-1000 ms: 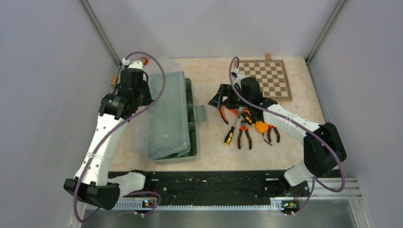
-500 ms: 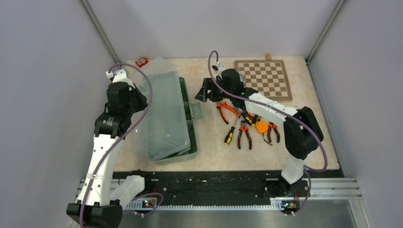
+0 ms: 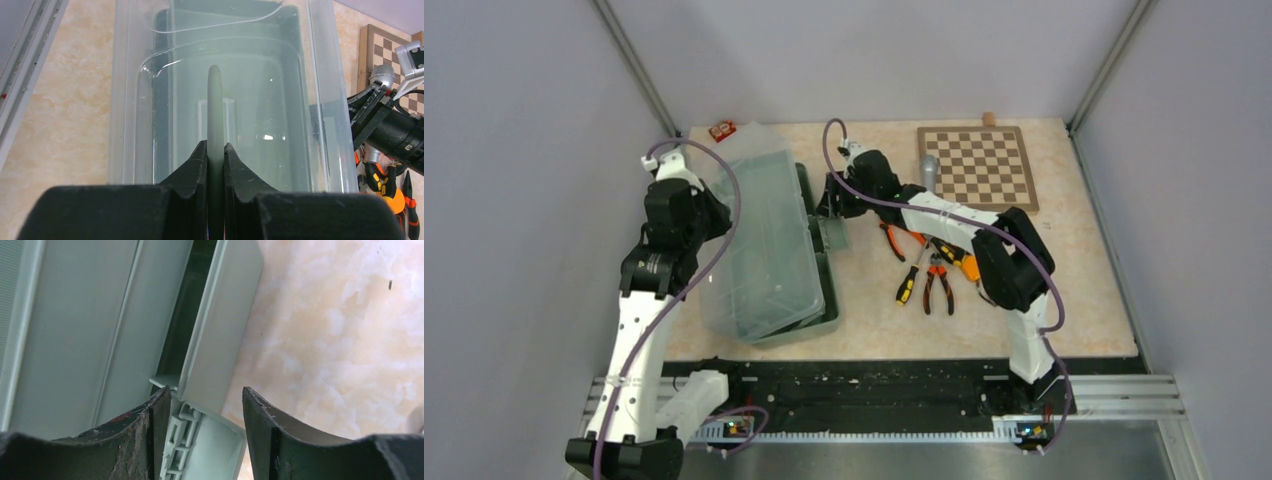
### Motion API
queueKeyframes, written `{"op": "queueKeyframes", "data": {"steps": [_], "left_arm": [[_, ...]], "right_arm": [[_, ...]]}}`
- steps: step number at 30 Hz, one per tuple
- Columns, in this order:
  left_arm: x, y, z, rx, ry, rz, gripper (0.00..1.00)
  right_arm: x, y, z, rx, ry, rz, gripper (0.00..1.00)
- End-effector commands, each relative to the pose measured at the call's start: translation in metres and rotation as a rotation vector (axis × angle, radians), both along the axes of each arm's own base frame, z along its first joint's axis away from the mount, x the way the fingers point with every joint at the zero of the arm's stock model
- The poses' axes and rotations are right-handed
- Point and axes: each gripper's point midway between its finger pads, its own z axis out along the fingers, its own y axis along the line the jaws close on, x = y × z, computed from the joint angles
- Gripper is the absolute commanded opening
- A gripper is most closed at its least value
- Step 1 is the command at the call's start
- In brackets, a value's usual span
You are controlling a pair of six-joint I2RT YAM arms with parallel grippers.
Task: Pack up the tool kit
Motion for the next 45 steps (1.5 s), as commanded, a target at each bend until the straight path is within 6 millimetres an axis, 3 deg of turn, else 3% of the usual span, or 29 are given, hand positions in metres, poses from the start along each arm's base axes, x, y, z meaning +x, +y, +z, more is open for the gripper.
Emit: {"op": "queueKeyframes", "data": {"steps": [1, 10, 18, 23, 24, 29, 36, 45], "left_arm": [[-0.003, 0.005, 0.044, -0.004, -0.159, 0.015, 0.0], [-0.007, 0.002, 0.034, -0.01, -0.135, 0.003, 0.0], [-0.006, 0.0, 0.036, -0.016, -0.142, -0.01, 0.0], [-0.004, -0.004, 0.037, -0.027, -0.148, -0.028, 0.0], [-0.004, -0.005, 0.038, -0.03, -0.149, -0.032, 0.0], [-0.001, -0.013, 0.049, -0.064, -0.176, -0.063, 0.0], [0.009, -0.024, 0.065, -0.12, -0.226, -0.102, 0.0], [0.041, -0.037, 0.07, -0.197, -0.274, -0.144, 0.0]], "right_arm": [[0.023, 0.014, 0.015, 0.014, -0.102, -0.034, 0.53], [0.017, 0.039, 0.046, 0.118, -0.138, 0.031, 0.53], [0.027, 0.049, 0.016, 0.048, -0.118, 0.012, 0.5], [0.032, 0.044, 0.005, -0.007, -0.134, -0.004, 0.32], [0.03, 0.04, 0.001, -0.032, -0.124, -0.007, 0.26], [0.027, 0.015, 0.018, -0.111, -0.179, -0.033, 0.0], [0.045, -0.044, 0.039, -0.19, -0.214, -0.126, 0.0], [0.065, -0.101, 0.038, -0.229, -0.206, -0.225, 0.0]]}}
